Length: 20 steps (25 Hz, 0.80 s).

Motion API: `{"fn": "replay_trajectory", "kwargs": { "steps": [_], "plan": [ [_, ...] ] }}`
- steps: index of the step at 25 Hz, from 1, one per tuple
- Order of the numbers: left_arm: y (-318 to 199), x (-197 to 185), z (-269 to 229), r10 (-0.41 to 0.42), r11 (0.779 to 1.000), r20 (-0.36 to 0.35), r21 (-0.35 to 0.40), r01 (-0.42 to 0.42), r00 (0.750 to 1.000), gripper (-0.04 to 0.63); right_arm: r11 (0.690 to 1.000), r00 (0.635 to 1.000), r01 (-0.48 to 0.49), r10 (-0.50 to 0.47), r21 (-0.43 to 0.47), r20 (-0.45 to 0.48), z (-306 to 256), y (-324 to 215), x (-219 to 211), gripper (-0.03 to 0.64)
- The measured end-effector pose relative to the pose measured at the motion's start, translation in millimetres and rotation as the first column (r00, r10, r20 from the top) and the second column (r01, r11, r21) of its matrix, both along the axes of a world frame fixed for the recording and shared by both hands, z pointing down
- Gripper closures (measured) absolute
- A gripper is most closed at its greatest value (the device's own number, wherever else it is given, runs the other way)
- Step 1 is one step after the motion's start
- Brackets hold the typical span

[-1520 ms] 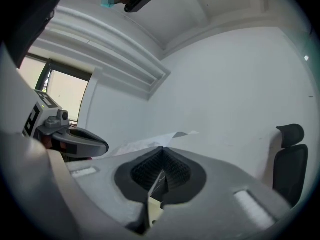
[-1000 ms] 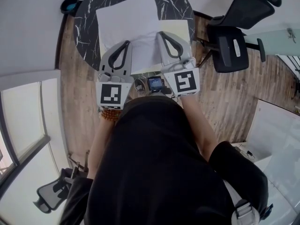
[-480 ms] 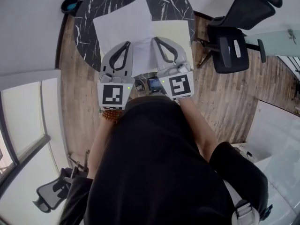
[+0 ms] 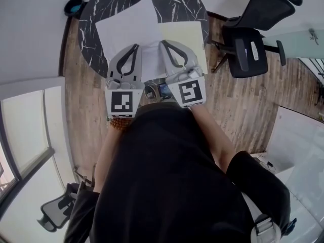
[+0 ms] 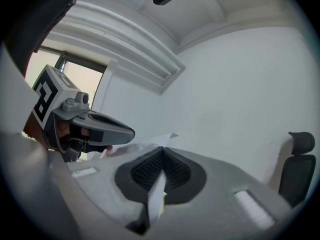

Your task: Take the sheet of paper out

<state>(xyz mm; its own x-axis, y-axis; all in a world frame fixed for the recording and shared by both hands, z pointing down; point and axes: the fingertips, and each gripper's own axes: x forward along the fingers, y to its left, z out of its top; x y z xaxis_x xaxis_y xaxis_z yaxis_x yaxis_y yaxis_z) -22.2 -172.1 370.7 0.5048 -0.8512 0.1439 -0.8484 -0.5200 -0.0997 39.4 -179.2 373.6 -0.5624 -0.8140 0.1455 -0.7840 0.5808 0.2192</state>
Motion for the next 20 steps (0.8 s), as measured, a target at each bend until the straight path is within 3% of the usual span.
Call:
{"fn": "replay_trajectory", "kwargs": {
  "steps": [3,8,13,17,20],
  "plan": [
    [-1.3,-4.8,0.8,0.017,0.999,0.04,0.039,-0.018,0.999,0.595,1.0,1.0,0.007,-0.007,-0.005,-0.002,2.3,0.0,-4.7,0.62],
    [1.6,-1.1,1.5,-0.029,0.999,0.006,-0.018,0.029,1.0,0.595,1.0,1.0,0.003,-0.004,0.02,0.03,-5.6,3.9,-1.5,0.62],
    [0.6,-1.5,0.7,0.016,0.998,0.059,0.062,-0.02,0.998,0.595,1.0,0.999,-0.011,0.011,0.008,0.036,-4.3,3.5,-0.1,0.62],
    [1.5,-6.2,-1.5,-0.039,0.999,0.018,0.011,0.038,0.999,0.595,0.999,0.997,-0.05,0.048,0.021,0.055,-15.3,-2.7,13.2,0.62],
    [1.4,-7.2,-2.4,-0.043,0.999,0.013,0.015,0.043,0.999,0.595,0.998,0.998,-0.052,0.05,0.041,0.042,-19.8,-5.3,17.4,0.62]
  ]
}}
